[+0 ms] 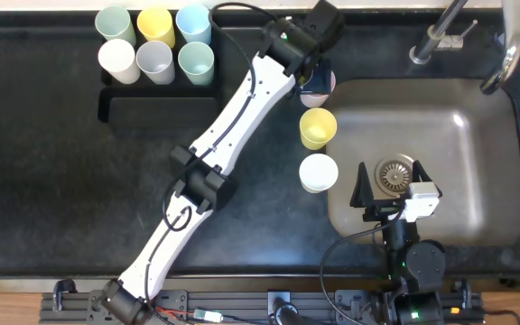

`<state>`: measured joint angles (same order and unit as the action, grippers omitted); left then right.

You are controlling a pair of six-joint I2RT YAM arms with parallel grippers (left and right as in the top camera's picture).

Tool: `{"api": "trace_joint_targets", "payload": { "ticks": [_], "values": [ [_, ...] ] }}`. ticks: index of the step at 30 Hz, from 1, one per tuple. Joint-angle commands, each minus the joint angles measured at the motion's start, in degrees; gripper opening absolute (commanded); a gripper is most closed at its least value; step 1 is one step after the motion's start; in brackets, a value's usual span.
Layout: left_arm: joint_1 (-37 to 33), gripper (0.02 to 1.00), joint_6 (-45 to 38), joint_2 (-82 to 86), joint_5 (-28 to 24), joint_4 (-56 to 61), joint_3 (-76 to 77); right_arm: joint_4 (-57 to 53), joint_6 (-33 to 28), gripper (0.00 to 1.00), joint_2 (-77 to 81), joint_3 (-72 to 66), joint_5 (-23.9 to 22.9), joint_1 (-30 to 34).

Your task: Store Cups

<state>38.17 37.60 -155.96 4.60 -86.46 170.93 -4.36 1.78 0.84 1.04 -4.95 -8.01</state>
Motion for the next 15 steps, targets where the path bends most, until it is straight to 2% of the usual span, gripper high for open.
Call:
{"api": "trace_joint_targets", "payload": {
  "ticks": [1,5,8,11,12,13,15],
  "values": [
    [0.1,0.805,0.4,-2.0,1.6,2.3,1.4,0.3,0.4,0.996,-0.6,-0.8,-0.4,-0.2],
    [-0.1,0.687,0.4,-2.1,1.8,3.9,1.3,0.3,0.4,0.998,-0.6,-0.8,-0.4,-0.2],
    [-0.3,0.478,0.4,-2.2,1.7,3.9,1.3,0.3,0.4,0.998,-0.6,-0.8,-0.4,-0.2],
    [-0.3,0.354,0.4,-2.2,1.7,3.9,1.3,0.3,0.4,0.998,-0.6,-0.8,-0.4,-0.2],
    [-0.3,0.292,0.4,-2.2,1.7,3.9,1.3,0.3,0.4,0.998,-0.6,-0.8,-0.4,-0.2],
    [-0.3,0.191,0.4,-2.2,1.6,3.9,1.3,0.3,0.4,0.998,-0.6,-0.8,-0.4,-0.2],
    [-0.3,0.075,0.4,-2.2,1.4,3.9,1.3,0.3,0.4,0.998,-0.6,-0.8,-0.4,-0.2]
  ]
}}
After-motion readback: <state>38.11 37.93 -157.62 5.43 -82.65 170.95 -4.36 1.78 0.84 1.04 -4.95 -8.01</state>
